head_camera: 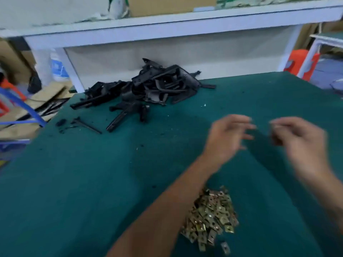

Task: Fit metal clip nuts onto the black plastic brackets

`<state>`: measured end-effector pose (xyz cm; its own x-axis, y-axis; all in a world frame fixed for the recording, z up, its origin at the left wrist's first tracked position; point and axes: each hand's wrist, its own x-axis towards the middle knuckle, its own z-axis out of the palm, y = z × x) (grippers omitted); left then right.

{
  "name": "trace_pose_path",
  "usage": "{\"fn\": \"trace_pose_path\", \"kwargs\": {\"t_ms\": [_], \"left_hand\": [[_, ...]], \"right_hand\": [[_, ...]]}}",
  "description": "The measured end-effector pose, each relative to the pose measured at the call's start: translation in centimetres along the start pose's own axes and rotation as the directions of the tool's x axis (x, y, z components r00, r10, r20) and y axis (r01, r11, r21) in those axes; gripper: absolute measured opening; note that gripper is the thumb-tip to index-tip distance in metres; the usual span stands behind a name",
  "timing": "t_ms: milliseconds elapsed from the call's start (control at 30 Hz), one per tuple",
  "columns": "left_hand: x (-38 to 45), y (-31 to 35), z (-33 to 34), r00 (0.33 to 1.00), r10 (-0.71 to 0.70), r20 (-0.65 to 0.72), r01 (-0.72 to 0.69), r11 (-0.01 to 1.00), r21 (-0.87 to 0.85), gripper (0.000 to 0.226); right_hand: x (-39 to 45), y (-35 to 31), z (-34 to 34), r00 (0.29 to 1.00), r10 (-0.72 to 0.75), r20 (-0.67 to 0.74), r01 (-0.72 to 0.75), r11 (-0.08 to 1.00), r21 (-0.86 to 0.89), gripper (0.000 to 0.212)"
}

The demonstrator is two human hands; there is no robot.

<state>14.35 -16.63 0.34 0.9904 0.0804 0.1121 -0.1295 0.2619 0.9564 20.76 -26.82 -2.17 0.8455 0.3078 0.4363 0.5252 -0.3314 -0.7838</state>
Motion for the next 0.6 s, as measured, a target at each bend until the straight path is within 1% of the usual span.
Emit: {"fn": "trace_pose_path", "kwargs": {"t_ms": [33, 67, 100, 133, 167, 200, 233, 267, 300, 333, 367, 400, 433, 467, 533, 600], "left_hand": [[-0.7, 0.0, -3.1, 0.979, 0.035, -0.201, -0.023, 0.998, 0.06, 0.025], [-1.4, -0.3, -6.6, 0.927, 0.087, -0.365, -0.06, 0.995, 0.086, 0.023], [-2.1, -0.4, -9.8, 0.877, 0.114, -0.467, -0.088, 0.993, 0.078, 0.022], [-2.8, -0.6, -12.0, 0.83, 0.14, -0.54, -0.131, 0.99, 0.055, 0.022], [-3.0, -0.7, -13.4, 0.784, 0.156, -0.601, -0.167, 0.985, 0.037, 0.022], [-2.9, -0.7, -14.3, 0.746, 0.154, -0.648, -0.183, 0.983, 0.023, 0.021], [-2.8, -0.5, -14.9, 0.717, 0.148, -0.681, -0.195, 0.981, 0.008, 0.021], [-2.8, -0.3, -15.4, 0.683, 0.148, -0.715, -0.208, 0.978, 0.004, 0.02], [-2.8, -0.4, -15.7, 0.648, 0.169, -0.743, -0.229, 0.973, 0.021, 0.02], [-2.7, -0.4, -15.7, 0.627, 0.186, -0.756, -0.245, 0.969, 0.035, 0.02], [-2.7, -0.5, -15.5, 0.621, 0.213, -0.754, -0.259, 0.964, 0.058, 0.021], [-2.9, -0.6, -15.3, 0.616, 0.241, -0.75, -0.273, 0.958, 0.084, 0.023], [-2.8, -0.8, -15.2, 0.604, 0.262, -0.753, -0.282, 0.954, 0.105, 0.025], [-2.6, -0.9, -15.1, 0.597, 0.253, -0.762, -0.277, 0.956, 0.101, 0.026], [-2.1, -1.2, -14.8, 0.577, 0.177, -0.797, -0.242, 0.97, 0.04, 0.027], [-2.0, -1.3, -13.7, 0.567, 0.164, -0.807, -0.231, 0.972, 0.035, 0.026]], "right_hand": [[0.8, -0.1, 0.9, 0.987, 0.108, 0.115, -0.116, 0.992, 0.058, 0.05], [1.8, -1.9, 2.2, 0.953, 0.245, 0.175, -0.282, 0.93, 0.234, 0.035], [3.2, -1.7, 3.7, 0.96, 0.192, 0.203, -0.224, 0.963, 0.148, 0.026], [4.2, -2.9, 5.9, 0.943, 0.179, 0.282, -0.216, 0.97, 0.109, 0.021], [5.2, -4.1, 9.0, 0.933, 0.123, 0.339, -0.165, 0.981, 0.099, 0.018], [6.5, -5.1, 12.2, 0.924, 0.115, 0.365, -0.165, 0.98, 0.109, 0.016], [7.8, -5.8, 15.1, 0.918, 0.14, 0.372, -0.198, 0.973, 0.12, 0.017], [8.8, -6.7, 17.9, 0.909, 0.182, 0.374, -0.233, 0.968, 0.095, 0.022], [9.9, -7.0, 20.5, 0.906, 0.205, 0.371, -0.232, 0.972, 0.031, 0.03], [10.8, -7.6, 22.5, 0.89, 0.236, 0.39, -0.234, 0.971, -0.052, 0.039], [11.3, -8.0, 24.2, 0.871, 0.272, 0.409, -0.241, 0.962, -0.126, 0.045], [11.7, -8.6, 25.5, 0.851, 0.315, 0.421, -0.273, 0.949, -0.159, 0.046], [12.3, -8.8, 26.8, 0.831, 0.356, 0.427, -0.32, 0.934, -0.156, 0.04], [12.7, -9.1, 27.6, 0.803, 0.412, 0.431, -0.397, 0.909, -0.127, 0.032], [13.1, -9.5, 28.1, 0.737, 0.496, 0.459, -0.53, 0.846, -0.062, 0.016], [13.2, -9.3, 28.3, 0.673, 0.518, 0.528, -0.574, 0.816, -0.071, 0.013]]}}
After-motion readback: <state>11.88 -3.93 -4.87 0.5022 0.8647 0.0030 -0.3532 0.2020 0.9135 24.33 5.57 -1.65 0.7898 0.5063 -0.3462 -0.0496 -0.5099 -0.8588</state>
